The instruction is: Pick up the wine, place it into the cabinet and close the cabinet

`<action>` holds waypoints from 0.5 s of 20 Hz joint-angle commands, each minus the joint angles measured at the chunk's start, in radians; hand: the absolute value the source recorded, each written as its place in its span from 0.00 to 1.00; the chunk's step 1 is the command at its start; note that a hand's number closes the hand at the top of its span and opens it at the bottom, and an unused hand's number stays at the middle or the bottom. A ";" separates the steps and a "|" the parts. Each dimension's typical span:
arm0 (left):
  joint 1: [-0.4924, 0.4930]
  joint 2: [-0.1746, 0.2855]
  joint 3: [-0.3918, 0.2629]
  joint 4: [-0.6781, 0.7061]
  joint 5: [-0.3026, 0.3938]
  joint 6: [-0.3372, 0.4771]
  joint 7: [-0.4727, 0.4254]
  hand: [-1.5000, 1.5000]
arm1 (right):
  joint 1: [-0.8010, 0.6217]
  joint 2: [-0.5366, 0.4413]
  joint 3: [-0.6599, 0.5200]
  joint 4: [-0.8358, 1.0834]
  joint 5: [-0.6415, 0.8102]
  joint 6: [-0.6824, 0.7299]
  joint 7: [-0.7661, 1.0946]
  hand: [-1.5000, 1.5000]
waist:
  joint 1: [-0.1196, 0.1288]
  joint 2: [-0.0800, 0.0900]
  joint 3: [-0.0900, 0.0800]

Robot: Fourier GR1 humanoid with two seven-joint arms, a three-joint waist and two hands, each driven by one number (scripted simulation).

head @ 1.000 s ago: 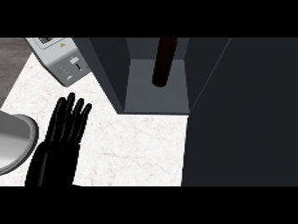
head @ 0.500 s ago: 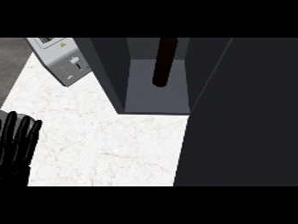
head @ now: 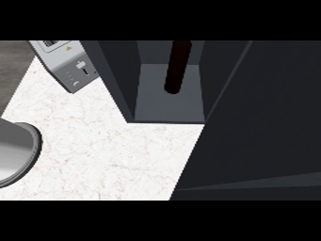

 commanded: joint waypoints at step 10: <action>0.129 0.068 0.313 0.019 0.168 -0.279 0.042 0.00 | -0.563 0.028 0.194 0.280 0.183 -0.456 0.098 1.00 | 0.010 0.004 0.000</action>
